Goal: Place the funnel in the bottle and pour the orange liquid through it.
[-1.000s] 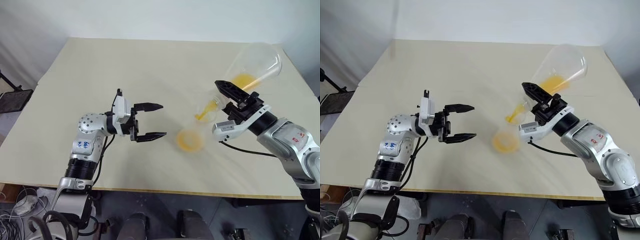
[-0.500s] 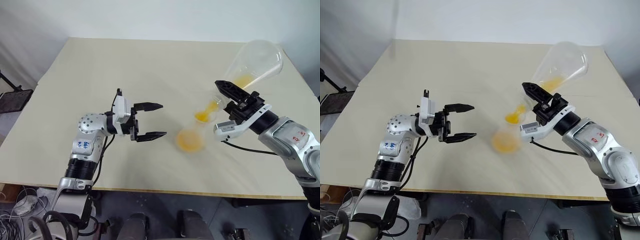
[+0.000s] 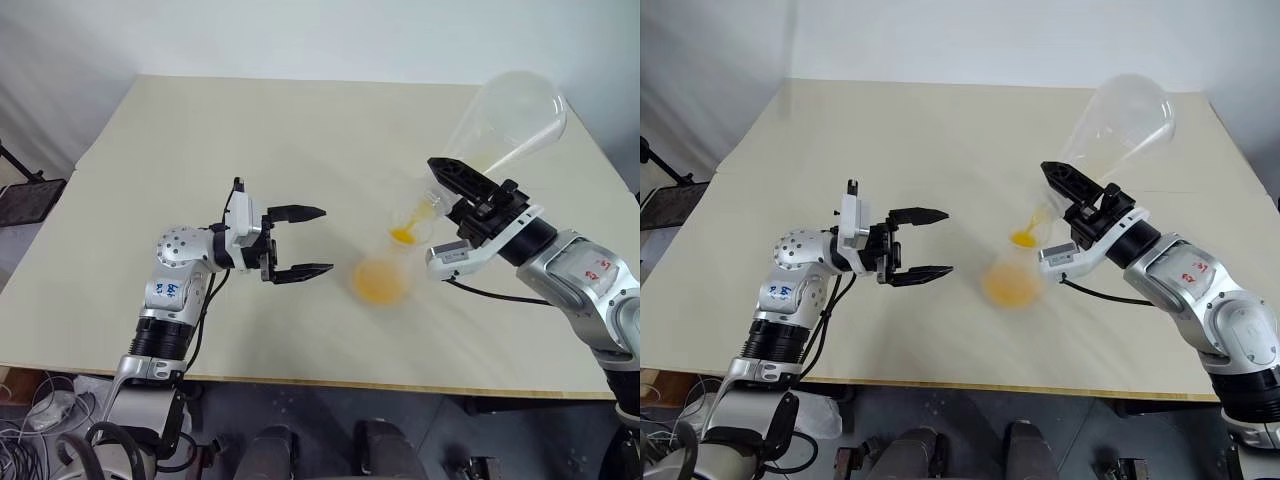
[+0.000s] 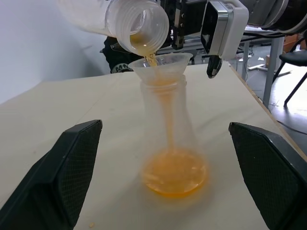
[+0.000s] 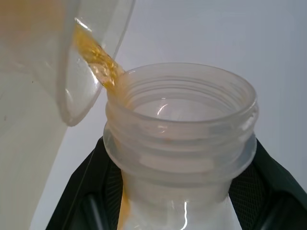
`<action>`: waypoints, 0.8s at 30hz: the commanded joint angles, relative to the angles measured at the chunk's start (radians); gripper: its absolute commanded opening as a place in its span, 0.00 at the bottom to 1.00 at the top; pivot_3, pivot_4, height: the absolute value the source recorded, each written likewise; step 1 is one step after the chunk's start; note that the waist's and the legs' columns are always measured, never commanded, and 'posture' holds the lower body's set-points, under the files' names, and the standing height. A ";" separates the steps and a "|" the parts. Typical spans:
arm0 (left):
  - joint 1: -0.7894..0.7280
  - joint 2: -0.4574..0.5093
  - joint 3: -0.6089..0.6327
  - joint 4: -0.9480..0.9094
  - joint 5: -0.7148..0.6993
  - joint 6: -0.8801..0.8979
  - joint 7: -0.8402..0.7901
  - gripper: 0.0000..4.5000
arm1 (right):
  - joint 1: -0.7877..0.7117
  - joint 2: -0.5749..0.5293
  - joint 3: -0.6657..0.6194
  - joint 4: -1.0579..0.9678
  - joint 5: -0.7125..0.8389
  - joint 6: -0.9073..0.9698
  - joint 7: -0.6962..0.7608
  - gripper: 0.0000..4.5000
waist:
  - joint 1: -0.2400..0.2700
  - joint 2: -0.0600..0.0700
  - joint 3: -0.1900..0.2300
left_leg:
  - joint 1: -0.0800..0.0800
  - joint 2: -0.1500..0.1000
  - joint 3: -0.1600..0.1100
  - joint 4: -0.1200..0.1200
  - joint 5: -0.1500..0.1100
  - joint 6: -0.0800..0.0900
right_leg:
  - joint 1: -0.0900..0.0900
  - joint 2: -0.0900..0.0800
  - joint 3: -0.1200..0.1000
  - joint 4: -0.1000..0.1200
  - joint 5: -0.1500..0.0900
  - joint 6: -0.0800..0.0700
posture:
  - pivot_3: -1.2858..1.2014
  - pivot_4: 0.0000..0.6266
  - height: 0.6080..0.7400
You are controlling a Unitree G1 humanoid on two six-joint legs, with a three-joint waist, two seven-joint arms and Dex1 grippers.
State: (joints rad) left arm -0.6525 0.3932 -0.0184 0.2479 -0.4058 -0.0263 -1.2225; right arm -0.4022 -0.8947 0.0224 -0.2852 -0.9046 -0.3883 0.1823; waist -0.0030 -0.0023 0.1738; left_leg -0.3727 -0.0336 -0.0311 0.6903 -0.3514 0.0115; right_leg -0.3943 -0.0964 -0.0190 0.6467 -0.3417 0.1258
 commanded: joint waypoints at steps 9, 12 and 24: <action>0.002 -0.005 0.009 -0.035 -0.015 -0.005 0.010 1.00 | -0.018 -0.038 -0.041 -0.008 -0.014 -0.028 -0.031 0.55 | 0.000 0.000 0.000 | 0.000 0.000 0.000 0.000 0.000 0.000 | 0.000 0.000 0.000 0.000 0.000 0.000 | 0.52 0.24 1.00; 0.002 -0.005 0.009 -0.035 -0.015 -0.005 0.011 1.00 | -0.019 -0.041 -0.042 -0.006 -0.013 -0.033 -0.031 0.55 | 0.000 0.000 0.000 | 0.000 0.000 0.000 0.000 0.000 0.000 | 0.000 0.000 0.000 0.000 0.000 0.000 | 0.52 0.24 1.00; 0.001 -0.003 0.011 -0.028 -0.014 -0.011 0.013 1.00 | -0.038 -0.030 -0.044 -0.009 0.021 -0.029 -0.003 0.55 | 0.000 0.000 0.000 | 0.000 0.000 0.000 0.000 0.000 0.000 | 0.000 0.000 0.000 0.000 0.000 0.000 | 0.52 0.24 1.00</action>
State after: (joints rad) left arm -0.6525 0.3926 -0.0184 0.2480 -0.4058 -0.0264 -1.2147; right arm -0.4172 -0.9152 0.0224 -0.2702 -0.9098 -0.4263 0.1813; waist -0.0035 -0.0023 0.1738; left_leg -0.3727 -0.0336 -0.0309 0.6903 -0.3514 0.0115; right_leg -0.3943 -0.0963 -0.0190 0.6469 -0.3417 0.1258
